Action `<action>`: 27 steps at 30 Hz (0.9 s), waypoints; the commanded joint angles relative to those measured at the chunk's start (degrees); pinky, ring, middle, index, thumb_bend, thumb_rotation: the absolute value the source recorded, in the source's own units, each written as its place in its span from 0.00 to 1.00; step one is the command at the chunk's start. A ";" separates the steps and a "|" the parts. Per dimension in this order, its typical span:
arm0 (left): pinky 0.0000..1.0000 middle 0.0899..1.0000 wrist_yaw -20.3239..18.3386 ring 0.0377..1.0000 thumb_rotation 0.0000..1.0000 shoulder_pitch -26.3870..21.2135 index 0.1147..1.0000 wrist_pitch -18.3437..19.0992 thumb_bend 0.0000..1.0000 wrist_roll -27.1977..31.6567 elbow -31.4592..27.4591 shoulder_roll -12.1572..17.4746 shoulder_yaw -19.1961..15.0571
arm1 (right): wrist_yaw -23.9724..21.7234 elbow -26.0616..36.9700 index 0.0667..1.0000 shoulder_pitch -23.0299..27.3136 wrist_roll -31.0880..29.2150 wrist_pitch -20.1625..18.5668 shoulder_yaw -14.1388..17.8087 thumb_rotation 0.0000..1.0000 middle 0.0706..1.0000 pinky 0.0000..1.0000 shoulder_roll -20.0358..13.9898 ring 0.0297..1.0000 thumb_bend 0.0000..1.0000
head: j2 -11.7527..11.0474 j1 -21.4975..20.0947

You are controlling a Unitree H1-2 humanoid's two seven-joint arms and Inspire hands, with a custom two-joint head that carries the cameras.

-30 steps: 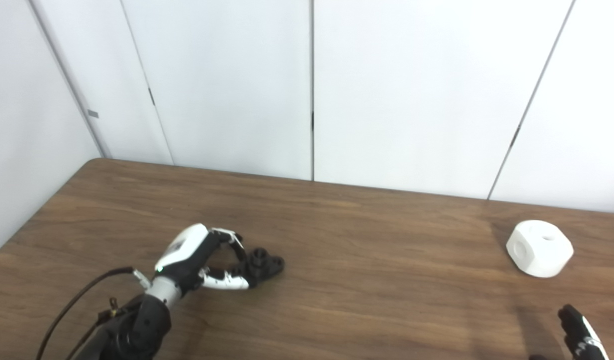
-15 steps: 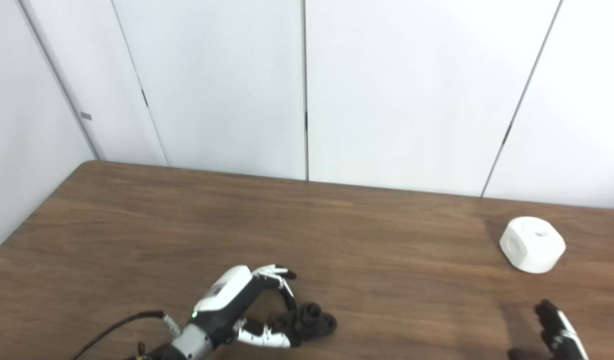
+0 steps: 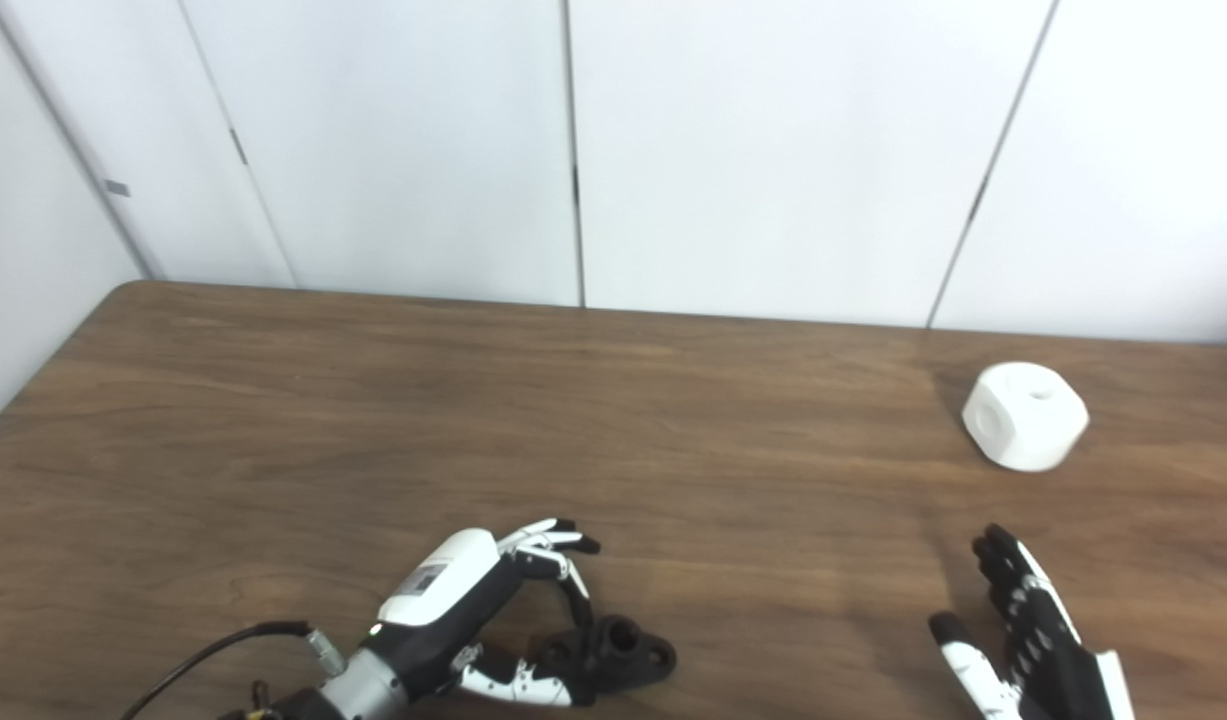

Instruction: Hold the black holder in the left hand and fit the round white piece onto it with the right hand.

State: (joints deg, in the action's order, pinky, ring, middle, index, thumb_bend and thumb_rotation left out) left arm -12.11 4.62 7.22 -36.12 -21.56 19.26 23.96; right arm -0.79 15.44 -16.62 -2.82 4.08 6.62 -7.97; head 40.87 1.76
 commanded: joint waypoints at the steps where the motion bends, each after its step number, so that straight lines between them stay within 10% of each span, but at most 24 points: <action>1: 0.88 0.83 -2.63 0.92 0.04 2.47 0.42 0.87 0.52 -2.13 2.43 1.75 0.97 | 0.37 1.86 0.89 -0.46 0.09 0.99 -0.21 0.45 0.89 0.95 1.48 0.94 0.50 | 0.01 0.03; 12: 0.87 0.78 3.49 0.87 0.04 3.35 0.42 -3.88 0.52 -14.47 6.44 2.20 -0.90 | 1.29 2.99 0.88 -0.37 0.24 -0.52 -0.89 0.45 0.89 0.98 1.38 0.94 0.50 | 1.38 -1.95; 27: 0.85 0.79 5.36 0.87 0.04 3.31 0.42 -5.14 0.52 -15.17 8.52 0.48 -3.09 | 1.62 5.10 0.88 0.28 -0.87 -3.63 -0.22 0.46 0.89 1.00 0.68 0.94 0.48 | 1.03 -3.55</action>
State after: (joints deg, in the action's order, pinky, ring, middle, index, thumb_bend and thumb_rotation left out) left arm -4.67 6.79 -0.71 -49.54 -16.40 18.23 21.89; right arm 0.33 18.02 -16.89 -3.68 0.23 5.73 -8.01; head 41.84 -1.75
